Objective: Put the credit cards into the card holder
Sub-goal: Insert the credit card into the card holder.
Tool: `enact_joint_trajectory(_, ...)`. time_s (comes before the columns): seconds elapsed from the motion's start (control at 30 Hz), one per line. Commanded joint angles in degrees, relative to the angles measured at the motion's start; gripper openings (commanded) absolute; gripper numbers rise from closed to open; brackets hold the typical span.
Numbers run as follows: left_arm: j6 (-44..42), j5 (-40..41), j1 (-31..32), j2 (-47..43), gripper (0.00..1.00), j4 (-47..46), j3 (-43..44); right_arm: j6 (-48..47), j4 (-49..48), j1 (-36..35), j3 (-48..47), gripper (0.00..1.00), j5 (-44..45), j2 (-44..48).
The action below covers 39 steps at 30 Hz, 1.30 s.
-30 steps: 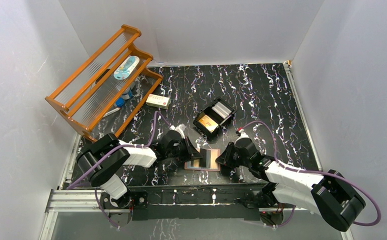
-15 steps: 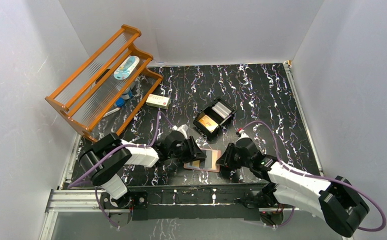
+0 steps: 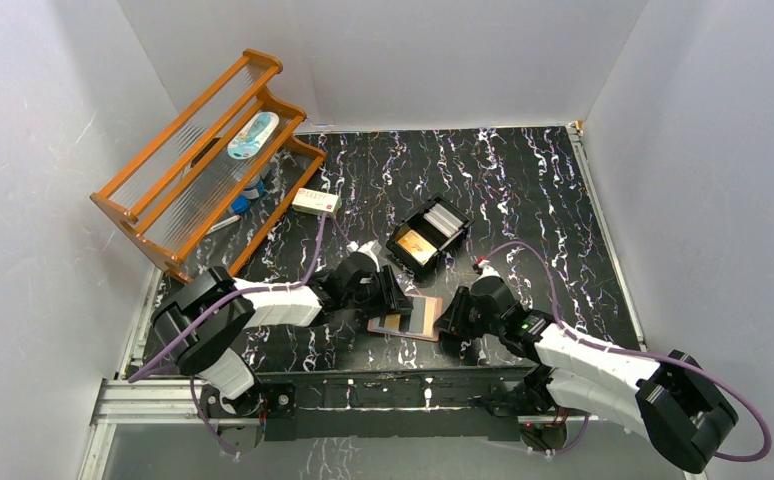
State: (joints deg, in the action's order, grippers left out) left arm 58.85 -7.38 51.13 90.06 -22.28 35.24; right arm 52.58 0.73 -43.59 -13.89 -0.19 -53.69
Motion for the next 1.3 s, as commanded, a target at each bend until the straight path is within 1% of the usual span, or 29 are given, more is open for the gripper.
enact_joint_trajectory(0.0, -1.77, -0.79, 0.78, 1.70, 0.43, 0.22, 2.28, 0.94, -4.07, -0.23, 1.06, 0.35, 1.25, -0.50)
enact_joint_trajectory(0.17, -1.93, -1.93, 1.47, 4.10, 0.43, -2.30, 3.23, 0.27, -4.42, -0.18, 1.20, 0.35, 1.19, -1.31)
enact_joint_trajectory(0.3, -0.90, -5.10, 2.33, 4.59, 0.42, -3.93, 4.56, 0.06, -4.24, -0.16, 1.47, 0.35, 1.41, -1.16)
enact_joint_trajectory(0.47, -0.97, -2.86, 4.92, 3.38, 0.42, -0.12, 6.55, -0.56, -4.89, -0.20, 2.06, 0.33, 1.21, -0.71)
enact_joint_trajectory(0.6, 1.46, -1.73, 6.42, 3.57, 0.41, -0.78, 6.13, -0.66, -5.20, -0.23, 1.65, 0.33, 0.81, -1.38)
enact_joint_trajectory(0.7, 2.55, -0.97, 6.99, 3.17, 0.41, 0.03, 6.10, -0.84, -3.71, -0.21, 0.76, 0.33, 1.64, -1.52)
enact_joint_trajectory(0.8, 1.17, 1.49, 6.96, 0.21, 0.44, 5.03, 7.03, -1.37, -0.63, -0.18, -0.86, 0.35, 2.56, -0.57)
enact_joint_trajectory(0.93, -2.92, 6.73, 6.68, -4.66, 0.49, 15.63, 10.29, -1.83, 2.78, -0.20, -2.43, 0.36, 2.99, 1.60)
enact_joint_trajectory(1.03, -5.35, 9.62, 6.22, -7.39, 0.52, 21.74, 11.35, -1.95, 3.92, -0.23, -3.31, 0.36, 2.83, 2.43)
enact_joint_trajectory(1.13, -7.75, 10.56, 5.45, -9.38, 0.55, 24.70, 10.33, -2.16, 4.74, -0.25, -4.62, 0.36, 2.77, 1.96)
enact_joint_trajectory(1.27, -6.43, 9.53, 3.64, -11.01, 0.58, 24.74, 7.00, -2.56, 4.66, -0.22, -5.27, 0.36, 1.88, 0.64)
